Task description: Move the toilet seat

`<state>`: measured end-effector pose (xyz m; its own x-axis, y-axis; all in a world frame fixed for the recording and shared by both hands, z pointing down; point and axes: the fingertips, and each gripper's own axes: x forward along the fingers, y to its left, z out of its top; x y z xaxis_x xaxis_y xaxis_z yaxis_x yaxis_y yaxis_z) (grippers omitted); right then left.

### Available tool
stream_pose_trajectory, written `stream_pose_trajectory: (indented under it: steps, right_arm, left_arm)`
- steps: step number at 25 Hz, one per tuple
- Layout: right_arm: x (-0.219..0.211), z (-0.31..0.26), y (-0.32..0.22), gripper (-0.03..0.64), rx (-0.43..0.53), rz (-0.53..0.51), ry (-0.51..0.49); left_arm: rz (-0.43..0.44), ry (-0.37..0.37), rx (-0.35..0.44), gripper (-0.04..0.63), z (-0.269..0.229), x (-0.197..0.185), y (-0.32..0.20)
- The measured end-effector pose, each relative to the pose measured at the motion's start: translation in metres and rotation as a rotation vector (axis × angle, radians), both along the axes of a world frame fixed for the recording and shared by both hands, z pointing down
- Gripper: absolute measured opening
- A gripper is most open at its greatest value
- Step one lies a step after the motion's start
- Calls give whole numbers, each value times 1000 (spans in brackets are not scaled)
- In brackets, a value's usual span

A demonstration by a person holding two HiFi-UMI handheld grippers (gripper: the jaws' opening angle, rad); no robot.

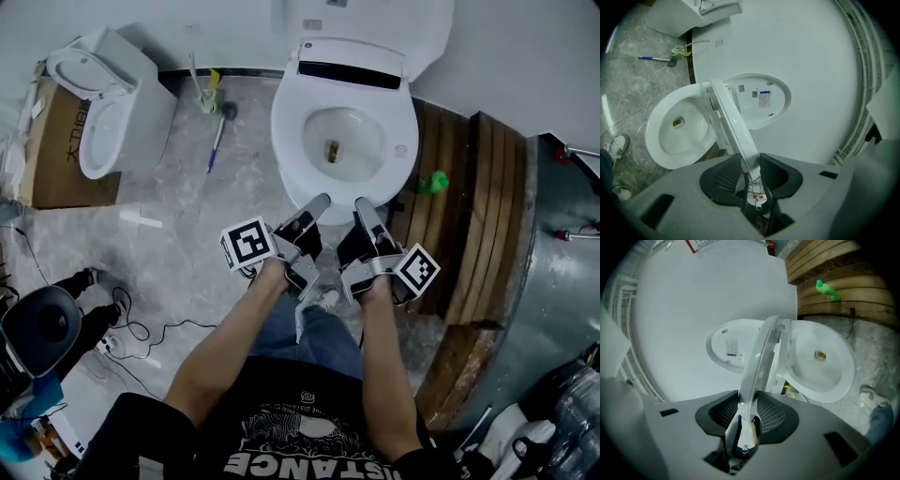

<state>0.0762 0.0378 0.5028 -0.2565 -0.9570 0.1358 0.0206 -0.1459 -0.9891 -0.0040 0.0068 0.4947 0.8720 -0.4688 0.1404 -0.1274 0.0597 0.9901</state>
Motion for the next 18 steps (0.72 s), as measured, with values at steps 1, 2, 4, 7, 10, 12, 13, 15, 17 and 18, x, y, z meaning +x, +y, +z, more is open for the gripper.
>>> stream_pose_trajectory:
  steps: [1,2,4,7,10,12,13,15,17,18]
  right_arm:
    - [0,-6,-1,129,5,-4,11]
    - [0,-12,-3,129,10,-8,21]
    - [1,-22,-6,129,14,-15,43]
    - [4,-38,-13,129,27,-11,62]
    - [7,-52,-21,129,37,11,61]
    - [10,-58,-26,129,34,19,69]
    - [11,-61,-29,129,34,23,71]
    - [14,-69,-37,129,43,33,73]
    - [15,-76,-43,129,49,50,65]
    - [16,-79,-44,129,51,62,59]
  left_arm:
    - [-1,5,2,129,-6,1,-2]
    - [-3,11,4,129,-12,1,-4]
    - [-4,17,13,129,-23,2,-7]
    - [7,12,30,127,-38,4,-14]
    - [11,14,40,126,-51,7,-22]
    - [7,14,43,124,-57,8,-28]
    - [4,17,41,124,-60,8,-32]
    - [6,27,40,124,-67,11,-40]
    - [16,33,49,124,-73,13,-46]
    - [21,34,49,124,-76,14,-48]
